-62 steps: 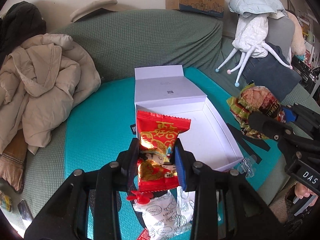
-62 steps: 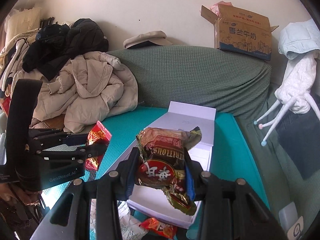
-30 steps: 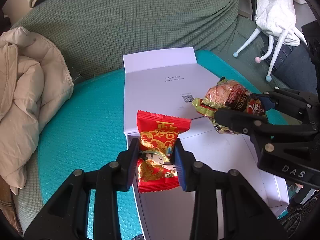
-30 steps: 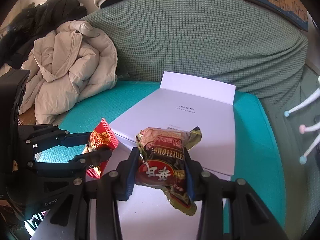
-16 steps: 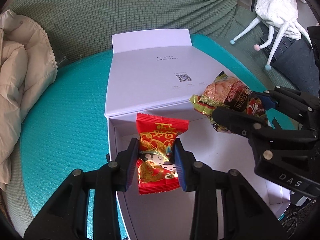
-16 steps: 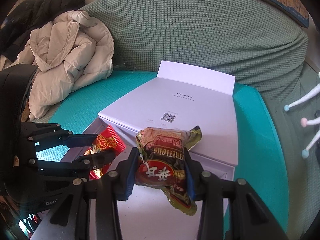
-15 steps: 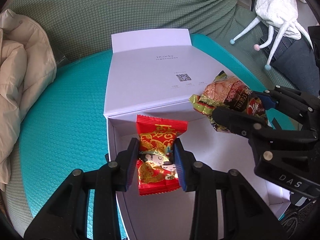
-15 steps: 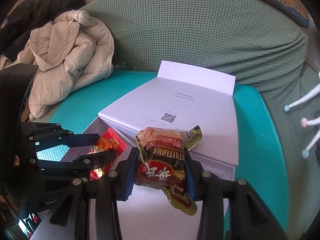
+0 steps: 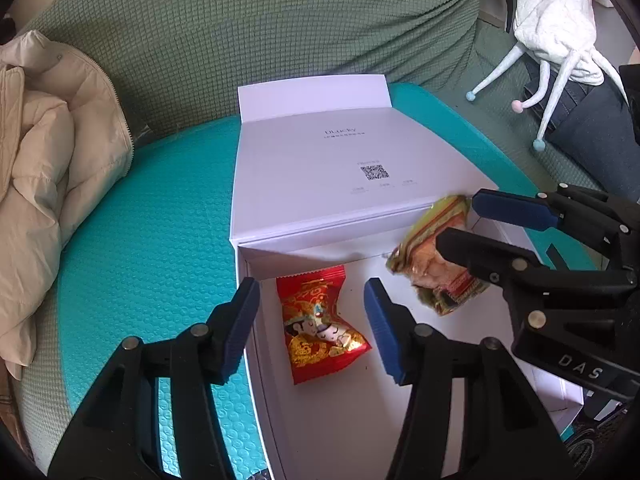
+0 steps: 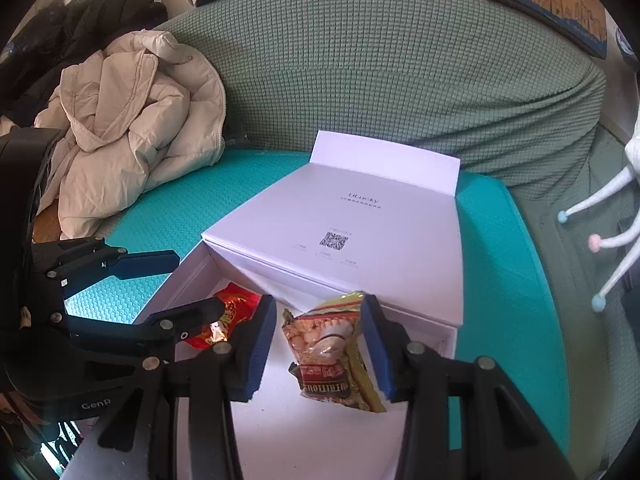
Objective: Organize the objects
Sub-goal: 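Carry both packets over the white box and release them inside, then withdraw both open grippers from the box back toward the remaining packets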
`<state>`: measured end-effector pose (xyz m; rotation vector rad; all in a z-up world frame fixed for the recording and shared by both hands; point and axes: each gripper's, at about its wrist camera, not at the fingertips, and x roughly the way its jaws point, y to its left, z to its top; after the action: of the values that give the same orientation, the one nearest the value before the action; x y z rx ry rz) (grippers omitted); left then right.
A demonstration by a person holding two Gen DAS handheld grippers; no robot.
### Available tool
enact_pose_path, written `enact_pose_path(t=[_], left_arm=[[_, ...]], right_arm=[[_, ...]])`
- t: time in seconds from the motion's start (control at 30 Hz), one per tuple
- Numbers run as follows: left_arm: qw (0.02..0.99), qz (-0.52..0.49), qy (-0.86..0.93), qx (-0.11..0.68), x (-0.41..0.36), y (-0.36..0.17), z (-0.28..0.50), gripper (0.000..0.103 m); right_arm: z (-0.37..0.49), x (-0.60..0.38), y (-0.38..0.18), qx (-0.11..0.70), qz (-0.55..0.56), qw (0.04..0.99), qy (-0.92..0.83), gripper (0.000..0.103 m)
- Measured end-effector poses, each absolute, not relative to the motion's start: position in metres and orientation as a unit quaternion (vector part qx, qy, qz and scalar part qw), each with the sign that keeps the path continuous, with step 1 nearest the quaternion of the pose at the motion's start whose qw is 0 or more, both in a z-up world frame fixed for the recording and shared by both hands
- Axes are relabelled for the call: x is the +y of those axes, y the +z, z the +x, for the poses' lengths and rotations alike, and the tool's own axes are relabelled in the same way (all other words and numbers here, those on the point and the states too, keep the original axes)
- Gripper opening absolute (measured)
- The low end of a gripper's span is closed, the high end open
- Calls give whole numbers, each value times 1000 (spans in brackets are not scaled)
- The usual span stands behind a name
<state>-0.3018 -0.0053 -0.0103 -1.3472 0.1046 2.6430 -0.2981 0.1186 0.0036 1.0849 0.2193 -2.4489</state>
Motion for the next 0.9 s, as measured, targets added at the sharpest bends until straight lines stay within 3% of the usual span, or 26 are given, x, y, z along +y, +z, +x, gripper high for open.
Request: enact_pose_path(t=[0.67, 0.9], left_arm=[[43, -403, 914, 33, -15, 55, -251, 59], [33, -386, 921, 35, -12, 80, -220, 63]], right_arm=[[-254, 132, 66, 68, 360, 197, -909, 55], [-228, 139, 85, 73, 350, 194, -914, 63]])
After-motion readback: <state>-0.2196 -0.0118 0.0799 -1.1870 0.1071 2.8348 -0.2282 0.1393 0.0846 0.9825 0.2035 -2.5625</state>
